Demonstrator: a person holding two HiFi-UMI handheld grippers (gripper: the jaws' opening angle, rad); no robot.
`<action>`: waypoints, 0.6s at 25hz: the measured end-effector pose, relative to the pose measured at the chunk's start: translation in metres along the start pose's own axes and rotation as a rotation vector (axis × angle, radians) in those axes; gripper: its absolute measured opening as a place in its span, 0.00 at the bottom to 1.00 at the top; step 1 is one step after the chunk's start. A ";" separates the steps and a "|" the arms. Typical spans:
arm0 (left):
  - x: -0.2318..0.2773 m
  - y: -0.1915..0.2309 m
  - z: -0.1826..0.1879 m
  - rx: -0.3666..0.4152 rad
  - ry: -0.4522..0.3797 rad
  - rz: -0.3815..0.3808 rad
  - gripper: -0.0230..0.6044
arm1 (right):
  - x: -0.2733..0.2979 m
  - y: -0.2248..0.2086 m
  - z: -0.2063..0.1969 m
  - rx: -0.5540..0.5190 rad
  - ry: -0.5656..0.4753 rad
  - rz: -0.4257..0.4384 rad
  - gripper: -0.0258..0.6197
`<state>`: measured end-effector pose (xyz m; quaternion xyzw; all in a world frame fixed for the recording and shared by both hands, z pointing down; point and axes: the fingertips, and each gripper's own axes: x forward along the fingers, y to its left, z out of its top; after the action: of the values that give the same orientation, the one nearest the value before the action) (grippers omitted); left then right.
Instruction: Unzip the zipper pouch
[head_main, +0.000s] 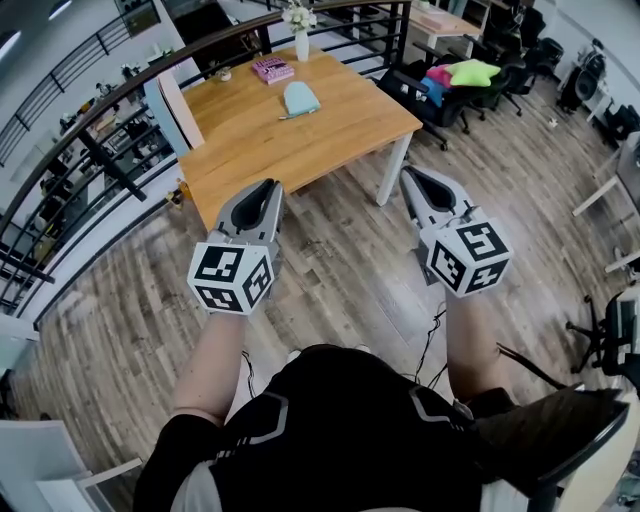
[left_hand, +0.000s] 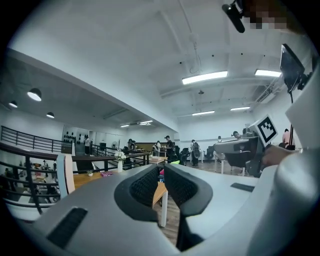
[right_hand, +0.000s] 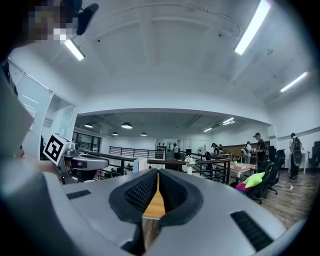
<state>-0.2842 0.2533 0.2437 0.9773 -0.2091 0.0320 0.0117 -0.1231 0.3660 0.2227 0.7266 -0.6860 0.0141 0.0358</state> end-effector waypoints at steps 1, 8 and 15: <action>0.001 -0.002 -0.001 -0.002 0.004 -0.007 0.12 | 0.000 -0.001 0.000 -0.005 -0.004 0.004 0.09; 0.012 -0.009 -0.005 -0.018 0.014 -0.010 0.42 | 0.000 -0.018 -0.003 -0.003 -0.023 0.014 0.32; 0.022 -0.021 0.001 -0.011 -0.014 -0.001 0.49 | -0.002 -0.041 -0.008 0.020 -0.028 0.014 0.41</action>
<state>-0.2554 0.2635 0.2437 0.9775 -0.2088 0.0242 0.0158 -0.0820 0.3706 0.2294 0.7223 -0.6913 0.0112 0.0188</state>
